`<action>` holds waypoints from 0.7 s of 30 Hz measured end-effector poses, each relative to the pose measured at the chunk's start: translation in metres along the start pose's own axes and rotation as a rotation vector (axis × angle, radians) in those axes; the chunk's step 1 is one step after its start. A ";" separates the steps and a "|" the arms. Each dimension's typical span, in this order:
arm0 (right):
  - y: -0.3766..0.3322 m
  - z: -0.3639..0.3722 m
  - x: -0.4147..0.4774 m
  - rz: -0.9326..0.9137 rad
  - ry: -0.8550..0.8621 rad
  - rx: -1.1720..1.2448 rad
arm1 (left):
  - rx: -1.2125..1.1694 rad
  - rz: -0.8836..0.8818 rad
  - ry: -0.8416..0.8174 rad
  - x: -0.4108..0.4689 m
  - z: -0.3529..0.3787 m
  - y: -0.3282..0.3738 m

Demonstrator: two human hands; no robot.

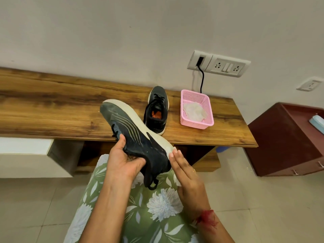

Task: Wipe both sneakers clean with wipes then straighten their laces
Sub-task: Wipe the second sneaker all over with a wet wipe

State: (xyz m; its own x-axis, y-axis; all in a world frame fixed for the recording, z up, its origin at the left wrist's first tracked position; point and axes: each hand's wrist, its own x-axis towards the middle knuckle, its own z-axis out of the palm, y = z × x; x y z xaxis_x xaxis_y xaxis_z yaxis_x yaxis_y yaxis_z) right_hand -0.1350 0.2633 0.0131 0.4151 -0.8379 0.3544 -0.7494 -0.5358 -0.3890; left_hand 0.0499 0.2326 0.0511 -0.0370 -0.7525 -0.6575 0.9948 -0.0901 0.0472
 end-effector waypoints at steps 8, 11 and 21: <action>-0.017 -0.021 0.038 0.081 0.209 0.185 | 0.064 0.074 -0.011 -0.002 0.001 0.000; -0.013 -0.014 0.061 -0.011 0.010 0.131 | 0.056 0.030 -0.049 -0.006 0.005 -0.005; -0.004 0.004 -0.005 0.148 0.075 0.199 | 0.152 0.046 -0.001 -0.003 0.001 -0.005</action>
State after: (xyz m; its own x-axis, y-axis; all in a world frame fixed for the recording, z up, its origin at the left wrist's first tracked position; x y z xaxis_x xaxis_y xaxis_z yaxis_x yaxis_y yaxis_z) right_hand -0.1323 0.2690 0.0089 0.2635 -0.9027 0.3402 -0.6800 -0.4239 -0.5982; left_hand 0.0445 0.2345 0.0537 0.0085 -0.7585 -0.6516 0.9696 -0.1530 0.1907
